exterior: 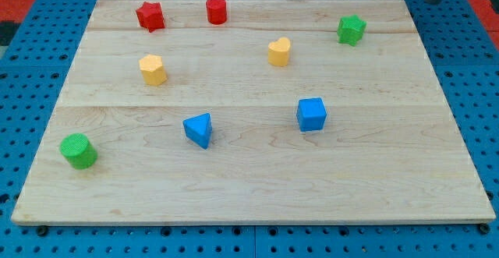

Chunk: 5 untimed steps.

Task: Move the blue cube slightly towards right

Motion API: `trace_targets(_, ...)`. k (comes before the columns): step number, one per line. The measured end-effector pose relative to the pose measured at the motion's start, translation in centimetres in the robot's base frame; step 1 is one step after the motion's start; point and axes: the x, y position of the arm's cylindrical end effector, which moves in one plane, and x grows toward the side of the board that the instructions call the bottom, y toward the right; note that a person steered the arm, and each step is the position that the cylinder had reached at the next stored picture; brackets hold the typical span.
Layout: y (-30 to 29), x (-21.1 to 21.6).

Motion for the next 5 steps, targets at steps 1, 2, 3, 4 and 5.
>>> trace_targets(1, -0.1, 0.0)
trace_targets(2, 0.4, 0.0)
trace_targets(3, -0.4, 2.5)
trace_targets(4, -0.6, 6.9)
trace_targets(5, 0.3, 16.1)
